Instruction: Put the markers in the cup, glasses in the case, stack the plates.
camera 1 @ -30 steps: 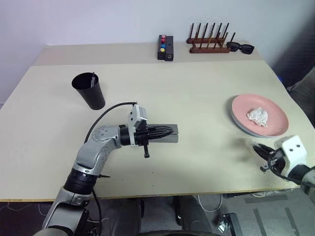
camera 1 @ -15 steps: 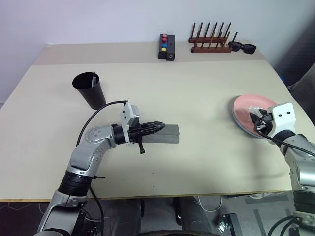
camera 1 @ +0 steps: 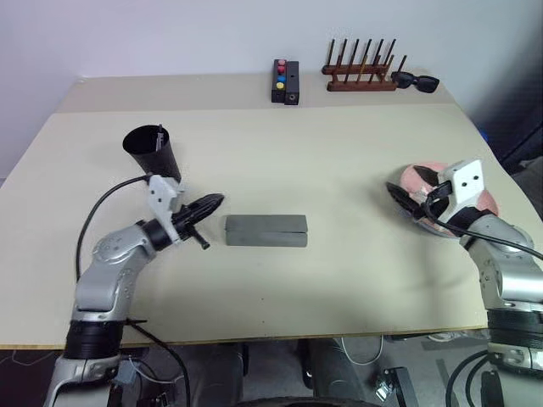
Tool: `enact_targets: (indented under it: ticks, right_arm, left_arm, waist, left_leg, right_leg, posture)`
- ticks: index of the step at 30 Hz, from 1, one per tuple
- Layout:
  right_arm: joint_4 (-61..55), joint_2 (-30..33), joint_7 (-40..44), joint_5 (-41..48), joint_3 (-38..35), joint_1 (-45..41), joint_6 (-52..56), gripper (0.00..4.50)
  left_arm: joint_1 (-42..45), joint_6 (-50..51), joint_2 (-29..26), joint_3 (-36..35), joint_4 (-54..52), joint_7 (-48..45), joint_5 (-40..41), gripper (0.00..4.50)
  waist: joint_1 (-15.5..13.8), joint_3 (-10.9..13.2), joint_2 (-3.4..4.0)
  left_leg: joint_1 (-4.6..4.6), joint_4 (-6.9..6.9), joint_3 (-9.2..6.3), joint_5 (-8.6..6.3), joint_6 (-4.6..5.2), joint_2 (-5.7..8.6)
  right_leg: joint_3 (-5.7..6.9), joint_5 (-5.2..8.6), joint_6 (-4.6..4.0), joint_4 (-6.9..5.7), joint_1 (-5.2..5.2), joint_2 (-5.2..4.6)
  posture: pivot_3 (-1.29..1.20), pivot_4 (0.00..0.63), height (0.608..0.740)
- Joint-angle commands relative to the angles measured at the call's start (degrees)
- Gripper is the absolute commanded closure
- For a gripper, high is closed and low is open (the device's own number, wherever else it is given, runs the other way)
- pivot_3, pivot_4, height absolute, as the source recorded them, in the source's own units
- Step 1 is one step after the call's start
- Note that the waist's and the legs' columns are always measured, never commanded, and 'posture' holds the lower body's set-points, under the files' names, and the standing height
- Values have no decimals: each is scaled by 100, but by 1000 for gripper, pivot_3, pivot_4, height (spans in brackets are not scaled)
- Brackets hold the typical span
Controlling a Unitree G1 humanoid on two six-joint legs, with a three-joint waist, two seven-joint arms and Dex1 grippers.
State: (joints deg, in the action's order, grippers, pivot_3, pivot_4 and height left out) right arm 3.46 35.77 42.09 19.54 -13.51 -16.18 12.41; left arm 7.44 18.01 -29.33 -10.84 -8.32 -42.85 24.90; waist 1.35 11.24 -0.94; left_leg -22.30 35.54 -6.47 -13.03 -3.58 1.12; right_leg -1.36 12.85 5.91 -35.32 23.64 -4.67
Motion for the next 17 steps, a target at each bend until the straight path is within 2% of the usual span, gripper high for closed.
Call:
enact_targets:
  ticks: [1, 7, 17]
  right_arm:
    - [-94, 30, 416, 264, 83, -210, 19, 1039]
    - [396, 3, 667, 155, 315, -587, -88, 1039]
    - [1247, -179, 871, -44, 597, -1317, -493, 1039]
  left_arm:
    - [-372, -78, -178, -601, -436, 248, 69, 4500]
    - [-896, -77, -328, -1160, -701, 419, 175, 4500]
    - [-1039, -15, -259, -1171, -978, 732, 162, 4500]
  waist:
    - [-25, 0, 0]
    - [-64, 1, -1]
    - [-38, 1, 0]
  left_leg:
    - [0, 0, 0, 0, 0, 0]
    - [-4, 8, -1, -1, -1, 1]
    - [-3, 2, 0, -1, -1, 1]
  right_leg:
    - [1, 0, -1, 0, 0, 0]
    - [2, 2, -1, 7, -5, -1]
    - [2, 0, -2, 8, -3, -1]
  posture:
    - [0, 150, 740]
    - [0, 150, 740]
    - [0, 150, 740]
